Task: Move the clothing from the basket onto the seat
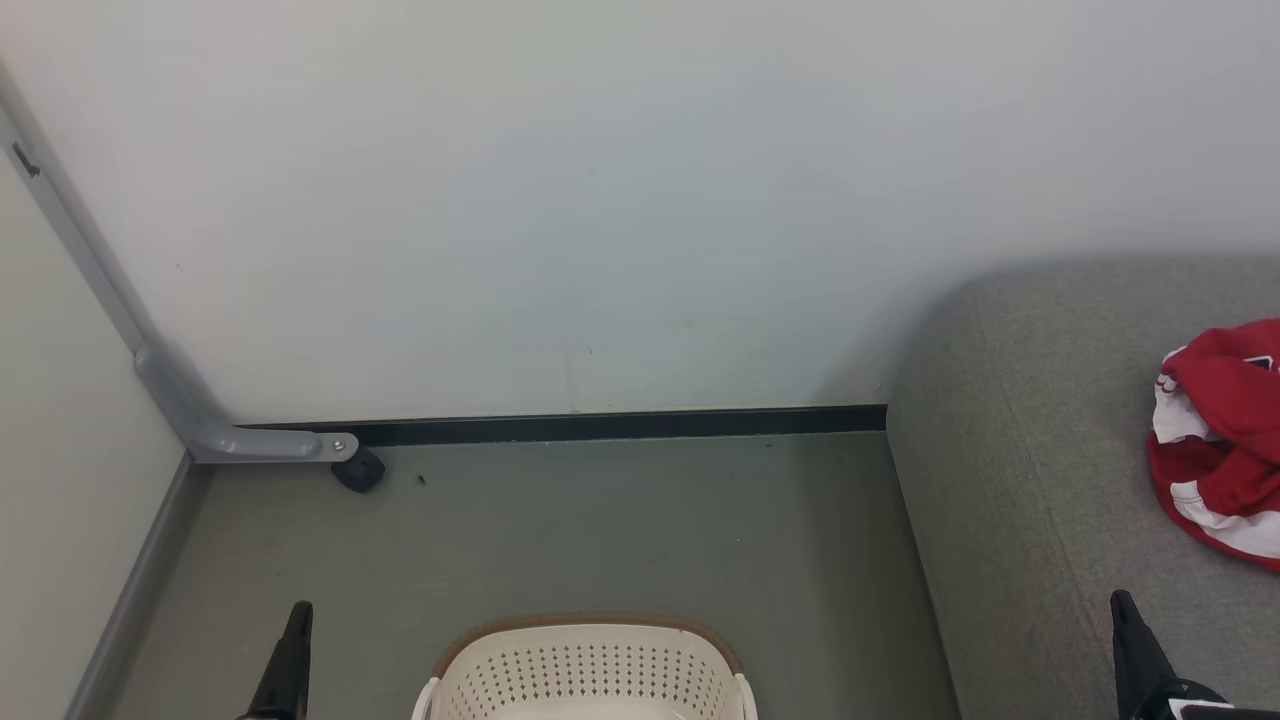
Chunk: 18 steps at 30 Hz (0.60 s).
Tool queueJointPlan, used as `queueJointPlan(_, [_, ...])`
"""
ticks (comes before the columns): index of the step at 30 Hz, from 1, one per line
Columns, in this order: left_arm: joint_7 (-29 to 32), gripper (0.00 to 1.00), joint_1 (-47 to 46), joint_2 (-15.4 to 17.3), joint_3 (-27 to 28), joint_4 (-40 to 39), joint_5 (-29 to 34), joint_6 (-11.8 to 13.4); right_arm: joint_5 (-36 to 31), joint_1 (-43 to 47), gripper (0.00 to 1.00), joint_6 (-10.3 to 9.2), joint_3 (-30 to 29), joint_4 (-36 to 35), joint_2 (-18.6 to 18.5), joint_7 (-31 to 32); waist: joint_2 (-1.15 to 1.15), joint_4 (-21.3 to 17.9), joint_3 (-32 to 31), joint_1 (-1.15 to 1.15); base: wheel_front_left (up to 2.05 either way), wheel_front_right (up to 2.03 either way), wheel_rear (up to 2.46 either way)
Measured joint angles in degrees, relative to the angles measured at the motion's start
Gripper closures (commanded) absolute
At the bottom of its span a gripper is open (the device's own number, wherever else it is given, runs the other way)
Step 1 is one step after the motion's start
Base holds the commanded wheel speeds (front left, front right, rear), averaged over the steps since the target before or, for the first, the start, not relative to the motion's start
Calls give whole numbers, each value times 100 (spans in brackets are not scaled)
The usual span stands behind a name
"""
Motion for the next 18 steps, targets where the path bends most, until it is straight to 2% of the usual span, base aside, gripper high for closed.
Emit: queueJointPlan(18, [0, 100, 0, 0, 0, -4, 0, 0, 0, 0, 100, 0, 0, 0, 0, 0, 0, 0, 0, 0, 0, 0, 0])
